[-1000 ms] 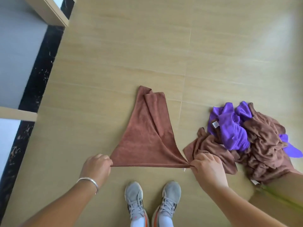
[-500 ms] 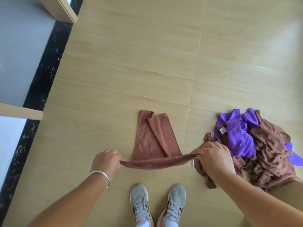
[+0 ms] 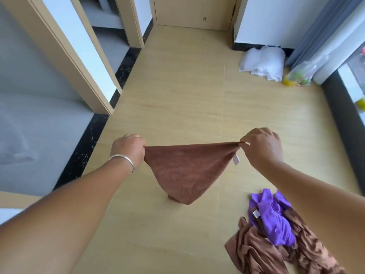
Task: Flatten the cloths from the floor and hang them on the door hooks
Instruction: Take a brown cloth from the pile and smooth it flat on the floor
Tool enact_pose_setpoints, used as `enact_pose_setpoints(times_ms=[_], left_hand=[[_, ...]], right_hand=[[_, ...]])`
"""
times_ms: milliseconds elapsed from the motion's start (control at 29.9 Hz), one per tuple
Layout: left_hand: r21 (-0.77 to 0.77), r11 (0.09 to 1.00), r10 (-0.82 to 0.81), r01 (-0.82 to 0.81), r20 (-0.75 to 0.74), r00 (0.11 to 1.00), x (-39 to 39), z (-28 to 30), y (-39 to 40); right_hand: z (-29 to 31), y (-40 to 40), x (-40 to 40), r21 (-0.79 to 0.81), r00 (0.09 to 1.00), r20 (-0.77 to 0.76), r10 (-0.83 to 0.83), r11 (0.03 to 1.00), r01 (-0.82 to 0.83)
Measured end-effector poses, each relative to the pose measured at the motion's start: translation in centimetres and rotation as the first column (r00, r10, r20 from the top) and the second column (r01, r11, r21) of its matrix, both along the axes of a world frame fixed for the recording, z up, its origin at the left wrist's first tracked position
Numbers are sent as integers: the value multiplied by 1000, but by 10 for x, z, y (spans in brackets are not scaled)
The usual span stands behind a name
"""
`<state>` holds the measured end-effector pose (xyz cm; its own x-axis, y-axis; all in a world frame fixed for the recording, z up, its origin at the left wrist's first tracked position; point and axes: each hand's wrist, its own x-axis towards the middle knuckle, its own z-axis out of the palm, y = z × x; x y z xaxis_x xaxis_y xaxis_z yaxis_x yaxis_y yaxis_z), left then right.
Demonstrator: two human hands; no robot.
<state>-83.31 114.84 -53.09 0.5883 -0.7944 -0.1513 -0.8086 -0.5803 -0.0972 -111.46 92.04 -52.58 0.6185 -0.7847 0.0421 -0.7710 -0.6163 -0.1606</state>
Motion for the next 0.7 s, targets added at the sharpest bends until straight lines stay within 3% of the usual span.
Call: enact_pose_setpoints(times_ms=[167,335,502,703], left_hand=[[-165,984,-41,60,119,992,28,55,-38],[-381,915,-90,134,130,987,33,63,-32],[-439,882,-136,172,114,984,9,29,13],[-337,939,-99,67,-80,992,-49,-58,94]], right_hand=[[54,-29,15,-104,996,89,-3,995,12],[60,-29,11,-165,988,150,30,986,-4],[28,6,-19,-115,982,167,93,991,-75],[-58,83,-77,27,981,-14,192,981,-191]])
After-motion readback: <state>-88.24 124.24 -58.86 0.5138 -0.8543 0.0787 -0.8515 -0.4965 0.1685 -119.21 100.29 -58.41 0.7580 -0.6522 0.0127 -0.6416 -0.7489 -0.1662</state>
